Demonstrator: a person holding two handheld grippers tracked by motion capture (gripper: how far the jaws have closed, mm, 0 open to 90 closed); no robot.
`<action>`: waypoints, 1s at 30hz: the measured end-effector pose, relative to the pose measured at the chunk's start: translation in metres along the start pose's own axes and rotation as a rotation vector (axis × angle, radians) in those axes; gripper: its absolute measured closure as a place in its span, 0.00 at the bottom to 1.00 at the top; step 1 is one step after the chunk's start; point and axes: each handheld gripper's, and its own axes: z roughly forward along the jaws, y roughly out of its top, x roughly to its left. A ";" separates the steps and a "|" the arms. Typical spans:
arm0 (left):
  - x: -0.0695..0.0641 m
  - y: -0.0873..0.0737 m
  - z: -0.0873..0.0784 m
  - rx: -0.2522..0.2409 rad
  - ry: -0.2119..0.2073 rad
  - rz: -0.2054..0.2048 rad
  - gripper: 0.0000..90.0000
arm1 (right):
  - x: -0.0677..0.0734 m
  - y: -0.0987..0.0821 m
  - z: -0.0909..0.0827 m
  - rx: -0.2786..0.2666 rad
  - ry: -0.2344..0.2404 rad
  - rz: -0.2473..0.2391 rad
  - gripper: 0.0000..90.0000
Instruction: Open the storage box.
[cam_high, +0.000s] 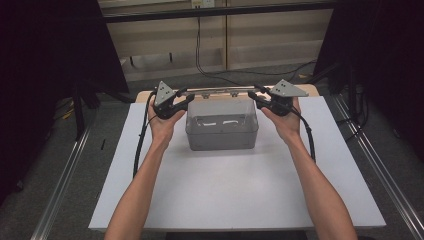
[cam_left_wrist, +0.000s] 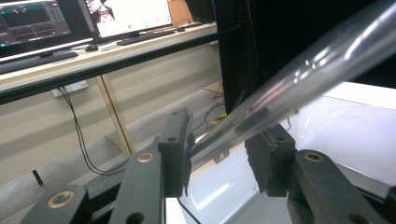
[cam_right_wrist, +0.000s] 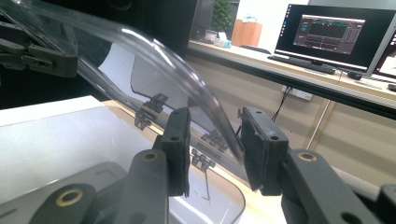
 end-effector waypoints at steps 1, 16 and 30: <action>0.001 0.000 0.000 -0.002 0.009 -0.004 0.68 | -0.001 0.000 0.001 -0.004 0.003 0.005 0.71; 0.007 -0.010 0.012 -0.014 0.022 -0.013 0.73 | -0.011 -0.002 0.008 -0.026 -0.004 0.028 0.74; 0.018 -0.010 0.016 -0.009 0.017 -0.017 0.79 | -0.016 -0.012 0.027 0.002 -0.005 0.054 0.71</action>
